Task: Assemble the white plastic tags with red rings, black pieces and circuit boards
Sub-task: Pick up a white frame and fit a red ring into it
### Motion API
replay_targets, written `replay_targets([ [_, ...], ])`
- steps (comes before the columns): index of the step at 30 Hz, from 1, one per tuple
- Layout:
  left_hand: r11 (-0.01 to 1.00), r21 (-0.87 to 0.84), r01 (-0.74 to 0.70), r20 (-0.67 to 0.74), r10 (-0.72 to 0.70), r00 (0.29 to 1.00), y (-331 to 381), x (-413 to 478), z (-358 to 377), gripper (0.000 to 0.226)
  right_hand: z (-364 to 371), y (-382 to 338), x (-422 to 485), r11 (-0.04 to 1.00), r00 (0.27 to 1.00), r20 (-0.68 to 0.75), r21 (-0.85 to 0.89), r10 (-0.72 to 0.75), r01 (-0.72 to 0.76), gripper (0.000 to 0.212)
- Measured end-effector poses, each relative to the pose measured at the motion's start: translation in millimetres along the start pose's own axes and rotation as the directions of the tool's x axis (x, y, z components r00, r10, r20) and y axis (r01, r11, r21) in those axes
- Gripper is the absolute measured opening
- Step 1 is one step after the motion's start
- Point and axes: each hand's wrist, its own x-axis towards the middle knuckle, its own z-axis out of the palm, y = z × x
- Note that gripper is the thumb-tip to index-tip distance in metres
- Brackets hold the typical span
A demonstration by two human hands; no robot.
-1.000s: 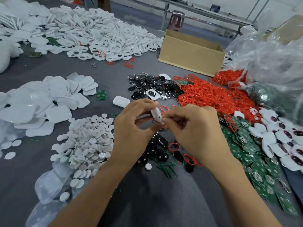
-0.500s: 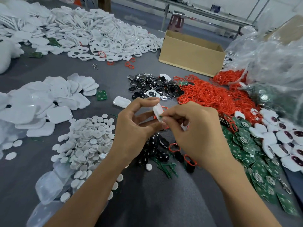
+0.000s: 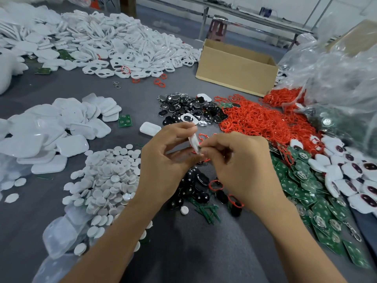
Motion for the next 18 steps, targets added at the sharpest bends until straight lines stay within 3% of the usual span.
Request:
replay_targets([
  [8, 0.938, 0.289, -0.191, 0.023, 0.193, 0.981, -0.8, 1.5, 0.4, 0.049, 1.4, 1.9, 0.7, 0.994, 0.997, 0.026, 0.078, 0.071, -0.073, 0.014],
  [18, 0.885, 0.394, -0.249, 0.049, 0.250, 0.967, 0.2, 0.7, -1.0, 0.048, 0.6, 0.4, 0.6, 0.993, 0.995, 0.009, 0.055, 0.100, -0.101, 0.015],
])
